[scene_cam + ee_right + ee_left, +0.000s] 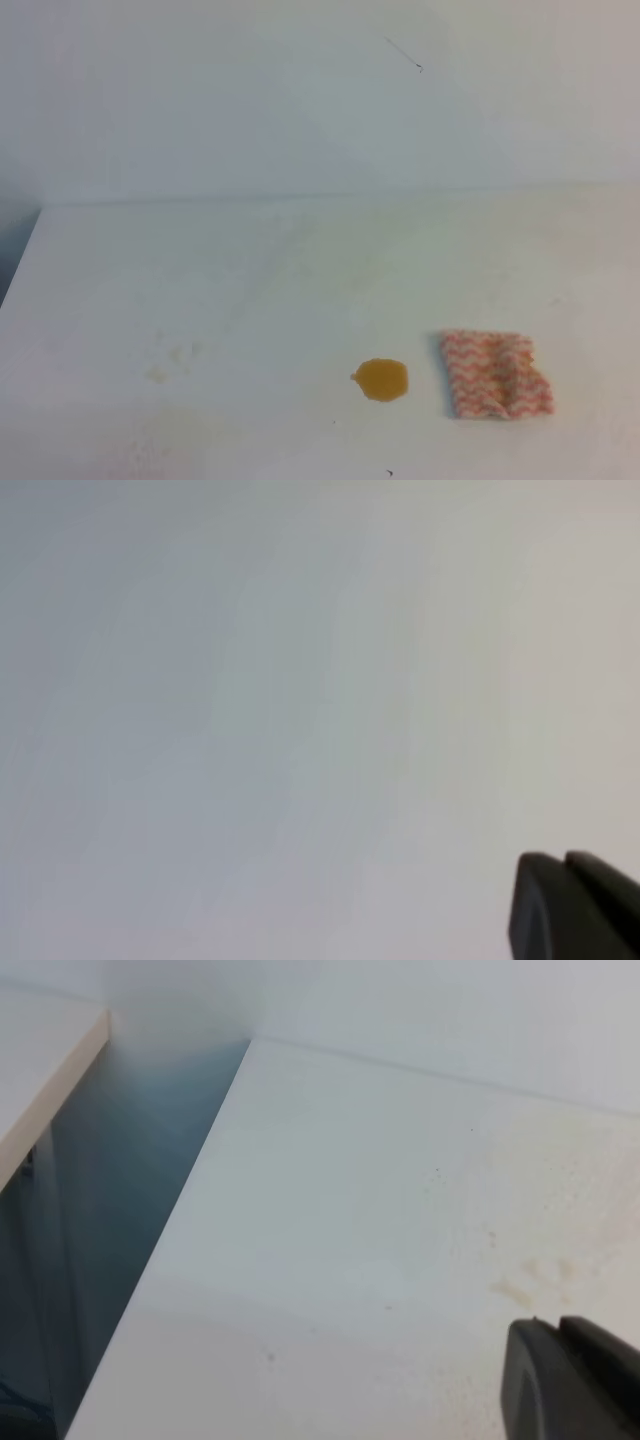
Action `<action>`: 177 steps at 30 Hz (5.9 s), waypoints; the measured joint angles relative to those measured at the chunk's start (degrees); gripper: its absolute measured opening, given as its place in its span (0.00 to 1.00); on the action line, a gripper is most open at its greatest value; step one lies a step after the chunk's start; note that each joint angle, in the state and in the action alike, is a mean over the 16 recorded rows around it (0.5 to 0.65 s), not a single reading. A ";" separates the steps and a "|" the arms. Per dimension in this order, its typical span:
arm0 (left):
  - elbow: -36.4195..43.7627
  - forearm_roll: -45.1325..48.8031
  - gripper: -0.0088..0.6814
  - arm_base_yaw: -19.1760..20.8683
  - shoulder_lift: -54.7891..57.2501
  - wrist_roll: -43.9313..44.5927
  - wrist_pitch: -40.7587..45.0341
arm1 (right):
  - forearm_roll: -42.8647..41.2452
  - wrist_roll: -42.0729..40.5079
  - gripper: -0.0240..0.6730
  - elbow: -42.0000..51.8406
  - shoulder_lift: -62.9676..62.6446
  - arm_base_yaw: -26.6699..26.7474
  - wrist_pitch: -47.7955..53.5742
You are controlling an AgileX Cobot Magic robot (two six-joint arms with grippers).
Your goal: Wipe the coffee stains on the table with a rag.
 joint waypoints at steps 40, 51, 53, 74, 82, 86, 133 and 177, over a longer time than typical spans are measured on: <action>0.00 0.00 0.01 0.00 0.00 -0.02 0.00 | 23.66 -35.59 0.06 -54.63 79.70 13.54 63.40; 0.00 -0.03 0.01 0.00 0.00 -0.05 0.00 | 15.62 -27.88 0.44 -54.83 95.40 24.40 55.03; 0.00 -0.05 0.01 0.00 0.00 -0.07 0.00 | 16.63 -27.75 0.53 -54.98 97.14 24.72 54.29; 0.00 -0.11 0.01 0.00 0.00 -0.11 0.00 | 20.58 -31.76 0.45 -58.92 108.85 24.83 55.50; 0.00 -0.11 0.01 0.00 0.00 -0.06 0.00 | 20.76 -31.35 0.13 -60.57 109.74 24.83 57.73; 0.00 -0.11 0.01 0.00 0.00 -0.04 0.00 | 21.68 -30.55 0.04 -62.67 109.42 24.85 58.97; 0.00 -0.11 0.01 0.00 0.00 0.00 0.00 | 17.96 -17.39 0.03 -52.03 104.70 22.00 56.33; 0.00 -0.13 0.01 0.00 0.00 -0.06 0.00 | 21.27 -11.05 0.14 -88.02 118.06 30.74 69.96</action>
